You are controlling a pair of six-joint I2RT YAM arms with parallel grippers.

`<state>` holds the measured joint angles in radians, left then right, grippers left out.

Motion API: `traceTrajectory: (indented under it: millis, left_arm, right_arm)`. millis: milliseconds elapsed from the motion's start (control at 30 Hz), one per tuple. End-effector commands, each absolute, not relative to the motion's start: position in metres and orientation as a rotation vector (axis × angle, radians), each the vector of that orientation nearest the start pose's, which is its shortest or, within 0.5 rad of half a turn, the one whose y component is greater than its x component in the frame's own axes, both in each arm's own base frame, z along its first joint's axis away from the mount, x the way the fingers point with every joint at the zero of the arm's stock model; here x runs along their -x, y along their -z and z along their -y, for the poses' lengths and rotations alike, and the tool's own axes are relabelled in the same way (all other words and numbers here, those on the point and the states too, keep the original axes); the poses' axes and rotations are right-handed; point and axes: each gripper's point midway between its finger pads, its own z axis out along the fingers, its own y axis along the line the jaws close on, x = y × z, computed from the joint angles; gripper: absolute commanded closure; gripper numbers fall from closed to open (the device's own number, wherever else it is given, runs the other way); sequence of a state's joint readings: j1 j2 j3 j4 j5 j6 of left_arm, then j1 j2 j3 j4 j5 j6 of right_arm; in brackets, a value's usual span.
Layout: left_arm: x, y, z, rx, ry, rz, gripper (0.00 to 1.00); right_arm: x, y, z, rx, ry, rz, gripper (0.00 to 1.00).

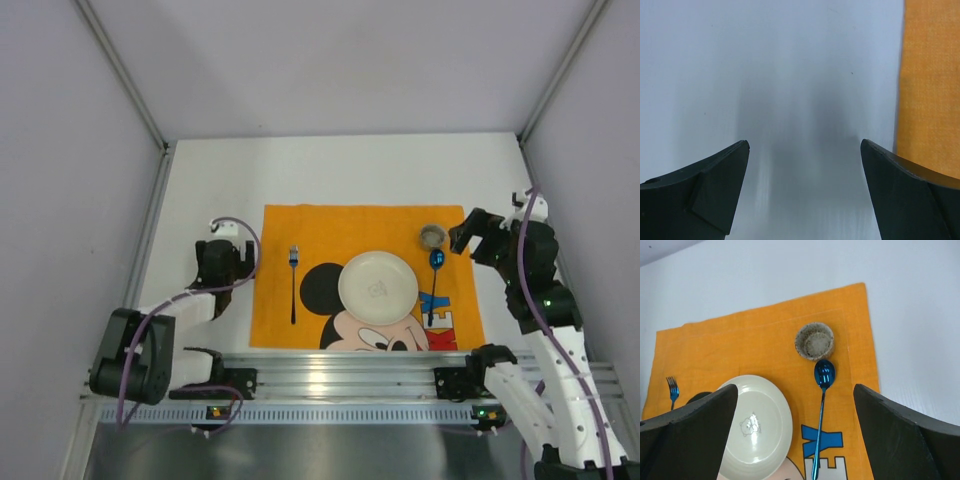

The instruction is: Set the dinner table for one person

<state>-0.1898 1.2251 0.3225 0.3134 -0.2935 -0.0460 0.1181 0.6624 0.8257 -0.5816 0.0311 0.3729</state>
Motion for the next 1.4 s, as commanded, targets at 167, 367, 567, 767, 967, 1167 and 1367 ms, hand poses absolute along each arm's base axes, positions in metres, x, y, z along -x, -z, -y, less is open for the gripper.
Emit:
traceTrajectory:
  millis: [167,367,567,767,967,1167,1367]
  left_arm:
    - [-0.397,-0.087,0.017,-0.066,-0.057,-1.853,0.01]
    - [-0.406,-0.084,0.012,-0.025,0.031,-1.778,0.01]
    - [-0.385,-0.069,0.009,0.010,0.056,-1.760,0.01]
    - [-0.393,-0.079,0.009,0.013,0.056,-1.753,0.01]
    - [-0.393,-0.082,0.008,0.010,0.050,-1.729,0.01]
    - [-0.393,-0.082,0.008,0.010,0.050,-1.729,0.01]
    - [-0.392,-0.082,0.008,0.009,0.049,-1.731,0.01]
  right_arm:
    - [-0.266,-0.258,-0.038,-0.312,-0.321,-1.783,0.00]
    - [-0.275,-0.239,-0.035,-0.329,-0.294,-1.795,0.00]
    - [-0.286,-0.183,-0.017,-0.288,-0.132,-1.814,0.00]
    - [-0.301,-0.154,-0.011,-0.087,-0.011,-1.623,0.00]
    - [-0.315,-0.141,-0.006,-0.061,0.050,-1.575,0.00]
    - [-0.348,-0.154,0.006,-0.058,0.085,-1.492,0.00]
    - [-0.375,-0.120,-0.001,0.018,0.063,-1.595,0.00]
